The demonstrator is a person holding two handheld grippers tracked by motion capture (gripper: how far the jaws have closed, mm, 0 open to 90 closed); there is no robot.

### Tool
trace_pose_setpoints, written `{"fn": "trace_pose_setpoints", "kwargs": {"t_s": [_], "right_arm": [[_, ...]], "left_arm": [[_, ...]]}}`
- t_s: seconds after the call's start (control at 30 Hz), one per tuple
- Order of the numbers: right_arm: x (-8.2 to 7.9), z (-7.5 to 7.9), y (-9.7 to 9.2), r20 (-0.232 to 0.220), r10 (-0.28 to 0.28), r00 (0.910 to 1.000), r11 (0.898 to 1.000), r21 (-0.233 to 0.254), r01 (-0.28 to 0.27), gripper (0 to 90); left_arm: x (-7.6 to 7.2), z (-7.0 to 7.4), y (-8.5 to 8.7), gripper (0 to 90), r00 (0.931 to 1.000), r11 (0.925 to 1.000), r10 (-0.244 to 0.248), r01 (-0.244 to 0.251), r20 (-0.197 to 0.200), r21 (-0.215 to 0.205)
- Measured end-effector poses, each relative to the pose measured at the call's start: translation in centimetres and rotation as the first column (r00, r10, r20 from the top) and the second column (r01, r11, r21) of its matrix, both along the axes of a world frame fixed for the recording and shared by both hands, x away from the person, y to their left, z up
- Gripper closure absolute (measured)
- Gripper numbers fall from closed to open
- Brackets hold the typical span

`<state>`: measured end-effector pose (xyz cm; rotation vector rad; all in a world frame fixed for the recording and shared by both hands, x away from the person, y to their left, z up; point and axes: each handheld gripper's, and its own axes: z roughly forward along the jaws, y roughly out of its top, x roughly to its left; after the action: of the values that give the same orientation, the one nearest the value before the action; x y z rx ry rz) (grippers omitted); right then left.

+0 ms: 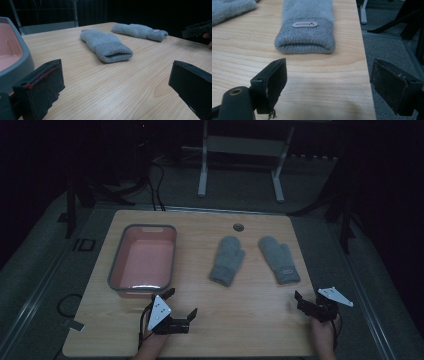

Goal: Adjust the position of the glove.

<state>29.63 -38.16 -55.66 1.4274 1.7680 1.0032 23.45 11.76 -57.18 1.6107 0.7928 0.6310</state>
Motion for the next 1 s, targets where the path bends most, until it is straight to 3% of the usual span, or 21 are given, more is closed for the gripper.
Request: {"fn": "trace_pose_setpoints", "kwargs": {"t_s": [0.23,0.37,0.47,0.6,0.67,1.0], "right_arm": [[0.0,-0.1,0.2,-0.042,0.01,0.9991,1.0,0.001,-0.01,14.2],[0.2,0.3,0.7,-0.064,0.051,0.9967,0.999,-0.01,-0.052,14.2],[0.8,0.8,0.8,-0.072,0.083,0.9939,0.997,0.016,-0.082,14.2],[1.8,1.5,1.4,-0.105,0.11,0.9884,0.994,0.015,-0.109,14.4],[2.2,1.9,1.8,-0.117,0.12,0.9859,0.993,0.017,-0.119,14.4],[4.2,4.4,4.7,-0.101,0.185,0.9775,0.982,-0.014,-0.188,13.8]], "left_arm": [[-0.1,0.0,-0.1,0.2,1.0,0.9999,0.004,-0.004,0.008,0.012],[-0.1,0.0,-0.1,0.2,0.9999,0.9999,0.006,-0.006,0.01,0.011],[-0.2,0.0,-0.1,0.2,0.9999,0.9999,0.002,-0.002,0.017,0.012],[-0.2,0.0,-0.1,0.2,0.9998,0.9999,-0.002,0.002,0.021,0.012],[-0.2,0.0,-0.1,0.2,0.9999,0.9999,-0.013,0.013,0.0,0.0],[-0.3,0.0,-0.3,0.2,1.0,0.9999,0.001,-0.001,0.003,0.011]]}}
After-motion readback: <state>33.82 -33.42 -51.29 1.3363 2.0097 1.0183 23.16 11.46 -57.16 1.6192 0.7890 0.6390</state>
